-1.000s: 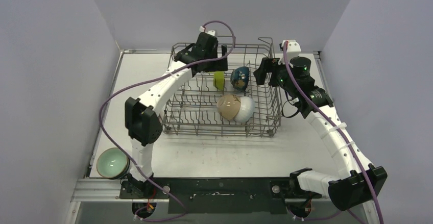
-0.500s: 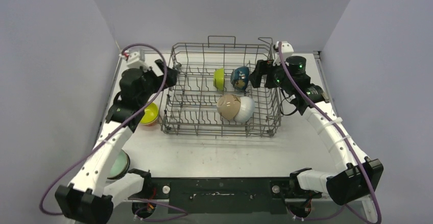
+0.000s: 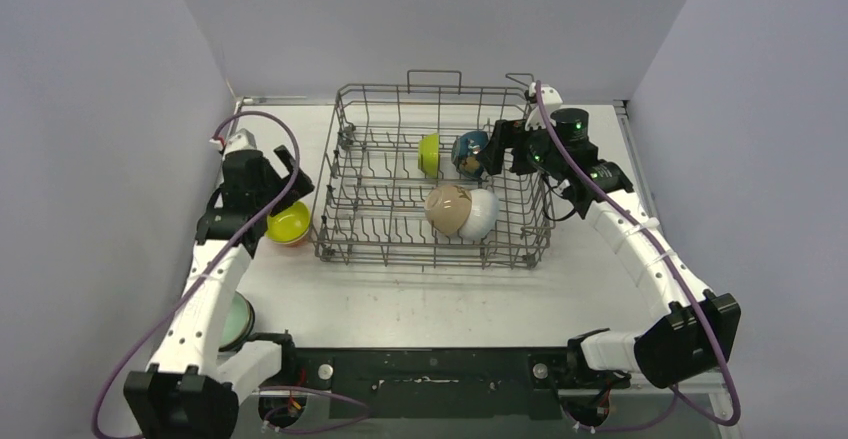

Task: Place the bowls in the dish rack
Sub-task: Pick up the bowl from the center of the board.

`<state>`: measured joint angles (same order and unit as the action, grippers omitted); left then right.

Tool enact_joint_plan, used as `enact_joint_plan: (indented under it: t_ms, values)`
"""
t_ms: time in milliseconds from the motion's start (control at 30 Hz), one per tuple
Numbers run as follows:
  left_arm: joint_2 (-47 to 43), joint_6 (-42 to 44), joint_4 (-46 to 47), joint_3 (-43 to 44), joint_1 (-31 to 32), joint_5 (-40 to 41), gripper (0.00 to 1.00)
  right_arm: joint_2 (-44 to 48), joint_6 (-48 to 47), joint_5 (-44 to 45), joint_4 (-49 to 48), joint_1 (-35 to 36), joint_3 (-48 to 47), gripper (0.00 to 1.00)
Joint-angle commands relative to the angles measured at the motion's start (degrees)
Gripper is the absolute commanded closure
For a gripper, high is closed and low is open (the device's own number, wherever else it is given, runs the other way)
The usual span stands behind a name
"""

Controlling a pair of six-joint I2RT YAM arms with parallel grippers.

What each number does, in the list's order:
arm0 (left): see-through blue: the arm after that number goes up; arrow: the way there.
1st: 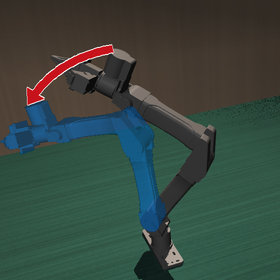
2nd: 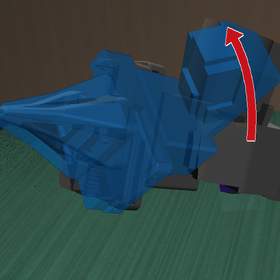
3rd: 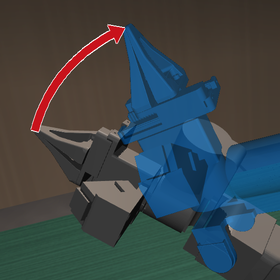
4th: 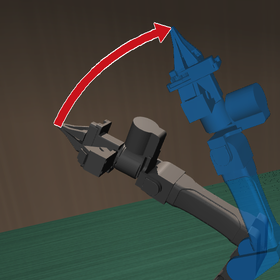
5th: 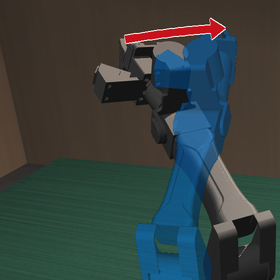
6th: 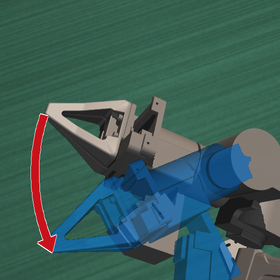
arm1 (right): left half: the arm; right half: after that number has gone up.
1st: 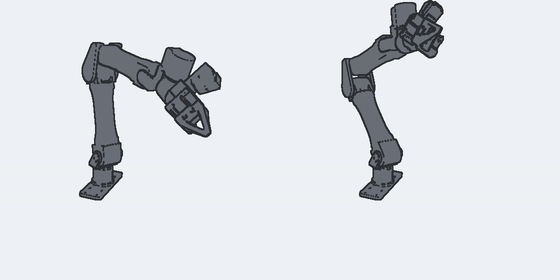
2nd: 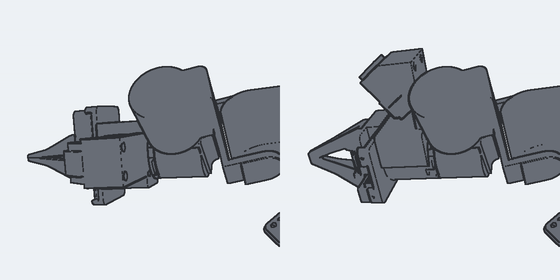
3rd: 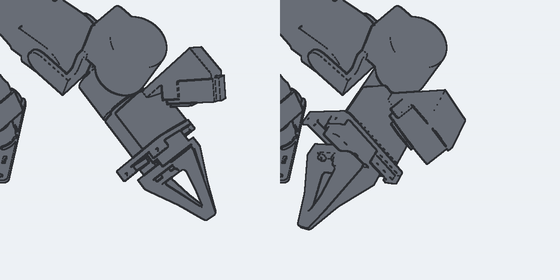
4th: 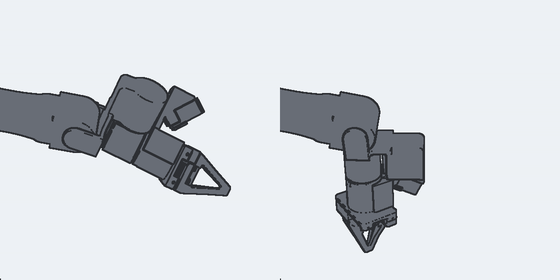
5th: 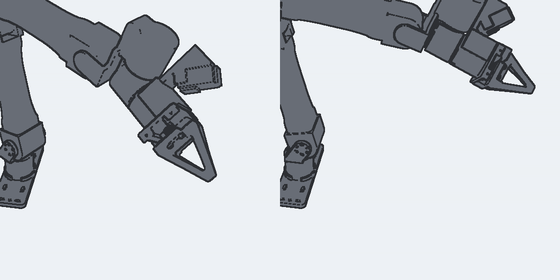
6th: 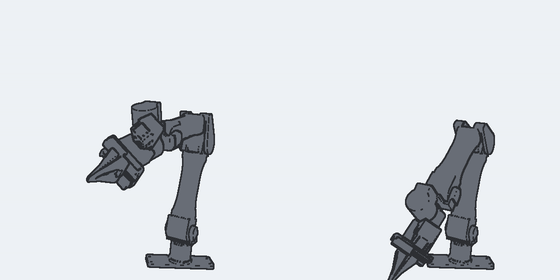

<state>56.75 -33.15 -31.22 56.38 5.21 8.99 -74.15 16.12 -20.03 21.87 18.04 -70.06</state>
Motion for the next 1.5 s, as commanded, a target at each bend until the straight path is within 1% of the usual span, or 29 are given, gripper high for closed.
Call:
enact_joint_plan:
  t_ms: [0,100,167,333,367,433,500,600,800,867,1033,1200,1267,1467]
  values:
    - [5.1,-2.7,-3.8,-1.4,-5.8,-7.2,0.04,-0.1,0.5,-1.4,-2.4,0.2,-0.4,0.1]
    - [6.9,-4.8,-0.5,-4.0,-12.0,-13.1,0.04,-0.2,0.3,-1.1,-2.2,0.2,-0.2,0.1]
    - [8.2,-6.2,0.8,-5.7,-14.8,-14.9,0.03,-0.2,0.3,-1.0,-2.2,0.2,0.0,0.1]
    - [11.2,-8.0,0.9,-7.8,-19.7,-13.4,0.0,-0.7,0.2,-1.1,-2.2,0.2,0.2,0.1]
    - [11.6,-8.6,0.6,-8.0,-20.4,-12.5,0.04,-0.8,0.2,-1.1,-2.3,0.2,0.3,0.1]
    - [12.6,-10.5,-1.1,-7.9,-20.9,-8.0,0.12,-1.0,0.1,-1.1,-2.4,0.2,0.3,0.1]
    - [13.7,-10.5,-2.4,-7.7,-20.9,-6.0,0.14,-1.1,0.0,-1.1,-2.4,0.2,0.3,0.1]
    - [15.7,-10.7,-0.9,-8.3,-21.1,-7.0,0.15,-1.3,0.0,-1.1,-2.6,0.2,0.5,0.1]
    - [20.3,-11.1,1.5,-8.2,-21.3,-7.8,0.23,-1.4,-0.1,-1.0,-2.8,0.2,0.6,0.1]
    - [21.5,-11.0,2.3,-8.3,-21.3,-7.9,0.3,-1.4,-0.1,-0.9,-2.8,0.2,0.6,0.1]
    - [23.3,-10.5,3.8,-8.5,-21.3,-8.9,0.56,-1.0,0.0,-0.6,-2.9,0.2,0.8,0.1]
    - [22.6,-8.7,3.9,-8.5,-21.3,-11.7,0.91,-0.7,0.0,-0.4,-2.9,0.2,0.7,0.1]
    - [21.9,-8.2,3.5,-8.6,-21.3,-12.5,1.0,-0.7,-0.1,-0.4,-2.9,0.2,0.7,0.1]
    - [18.6,-7.6,1.8,-9.4,-21.3,-12.8,1.0,-0.6,-0.1,-0.4,-2.9,0.2,0.8,0.1]
